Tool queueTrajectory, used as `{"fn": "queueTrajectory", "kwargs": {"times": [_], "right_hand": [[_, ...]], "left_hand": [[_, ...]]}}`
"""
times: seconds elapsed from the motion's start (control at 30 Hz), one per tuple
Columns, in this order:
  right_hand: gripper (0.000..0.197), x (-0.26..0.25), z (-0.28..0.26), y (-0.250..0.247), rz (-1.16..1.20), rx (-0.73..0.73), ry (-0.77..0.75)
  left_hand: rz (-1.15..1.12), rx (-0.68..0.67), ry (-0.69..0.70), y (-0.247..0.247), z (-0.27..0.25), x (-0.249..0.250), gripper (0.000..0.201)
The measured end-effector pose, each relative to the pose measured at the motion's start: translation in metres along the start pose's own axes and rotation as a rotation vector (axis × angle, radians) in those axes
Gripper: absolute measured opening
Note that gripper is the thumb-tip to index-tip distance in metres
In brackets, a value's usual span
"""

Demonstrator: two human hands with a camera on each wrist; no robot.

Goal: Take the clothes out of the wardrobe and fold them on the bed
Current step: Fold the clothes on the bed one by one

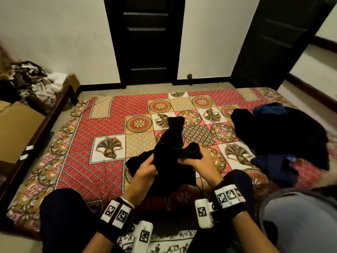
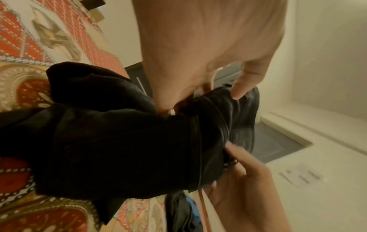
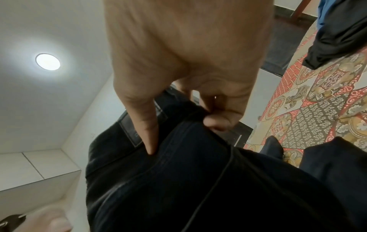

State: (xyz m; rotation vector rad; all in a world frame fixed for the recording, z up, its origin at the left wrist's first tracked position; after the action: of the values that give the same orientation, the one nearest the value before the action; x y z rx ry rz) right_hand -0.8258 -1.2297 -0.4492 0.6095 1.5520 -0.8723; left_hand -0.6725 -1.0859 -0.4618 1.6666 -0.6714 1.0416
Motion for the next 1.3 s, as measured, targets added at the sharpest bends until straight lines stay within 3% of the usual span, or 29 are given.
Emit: {"fn": "queueTrajectory", "kwargs": {"times": [0.1, 0.17, 0.23, 0.3, 0.43, 0.47, 0.5, 0.6, 0.67, 0.77, 0.8, 0.9, 0.97, 1.03, 1.1, 1.17, 1.3], "right_hand": [[0.026, -0.017, -0.017, -0.003, 0.019, -0.072, -0.076], [0.02, -0.033, -0.025, -0.004, 0.04, -0.161, -0.106], [0.022, -0.048, -0.032, 0.001, 0.036, -0.248, -0.133], [0.021, -0.059, -0.035, 0.005, 0.05, -0.29, -0.151], [0.025, -0.077, -0.043, 0.0, 0.147, -0.377, -0.207], [0.029, -0.083, -0.045, -0.003, 0.158, -0.403, -0.236], [0.033, -0.09, -0.046, -0.006, 0.173, -0.427, -0.256], [0.027, -0.116, -0.048, -0.01, 0.229, -0.478, -0.279], [0.023, -0.134, -0.048, -0.017, 0.191, -0.485, -0.309], [0.024, -0.157, -0.045, -0.037, 0.031, -0.397, -0.383], [0.023, -0.162, -0.041, -0.047, -0.014, -0.338, -0.405], [0.014, -0.168, -0.02, -0.08, -0.111, -0.165, -0.371], [0.01, -0.168, 0.002, -0.093, -0.176, -0.108, -0.31], [0.014, -0.173, 0.032, -0.095, -0.303, -0.124, -0.293], [0.023, -0.186, 0.067, -0.084, -0.478, -0.215, -0.29], [0.024, -0.206, 0.106, -0.063, -0.612, -0.264, -0.278], [0.011, -0.264, 0.19, 0.0, -0.765, -0.161, -0.324]], "left_hand": [[-0.261, 0.041, -0.128, -0.017, 0.001, 0.016, 0.03], [-0.125, 0.05, -0.204, -0.029, 0.014, 0.019, 0.023], [0.094, -0.016, -0.272, -0.027, 0.026, 0.011, 0.049], [0.125, -0.027, -0.34, -0.019, 0.035, 0.008, 0.062], [0.286, -0.02, -0.183, -0.022, 0.056, 0.019, 0.089], [0.328, -0.049, -0.171, -0.022, 0.061, 0.02, 0.088], [0.36, -0.079, -0.178, -0.017, 0.061, 0.024, 0.077], [0.404, -0.147, -0.165, 0.006, 0.06, 0.034, 0.015], [0.308, -0.129, -0.177, 0.006, 0.061, 0.036, 0.016], [0.015, -0.056, -0.122, 0.006, 0.061, 0.051, 0.017], [0.002, -0.035, -0.066, 0.009, 0.058, 0.067, 0.014], [0.031, 0.023, 0.098, -0.002, 0.051, 0.123, 0.034], [0.039, 0.049, 0.213, -0.026, 0.049, 0.164, 0.011], [0.138, 0.091, 0.245, -0.055, 0.049, 0.201, 0.06], [0.222, 0.155, 0.294, -0.076, 0.049, 0.236, 0.076], [0.306, 0.204, 0.349, -0.091, 0.049, 0.268, 0.062], [0.288, 0.419, 0.444, -0.145, 0.06, 0.328, 0.022]]}}
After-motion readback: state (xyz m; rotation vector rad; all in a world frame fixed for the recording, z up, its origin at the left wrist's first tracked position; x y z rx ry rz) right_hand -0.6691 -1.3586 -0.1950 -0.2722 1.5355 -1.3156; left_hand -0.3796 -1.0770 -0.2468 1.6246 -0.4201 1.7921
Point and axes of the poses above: each hand's wrist, its own z-axis towards the middle knuckle, its own y-axis out of the palm, x = y × z, the point moved 4 cm from there along z, towards the middle knuckle, and after that the axes turned 5 degrees about -z, right-handed, at the moved point
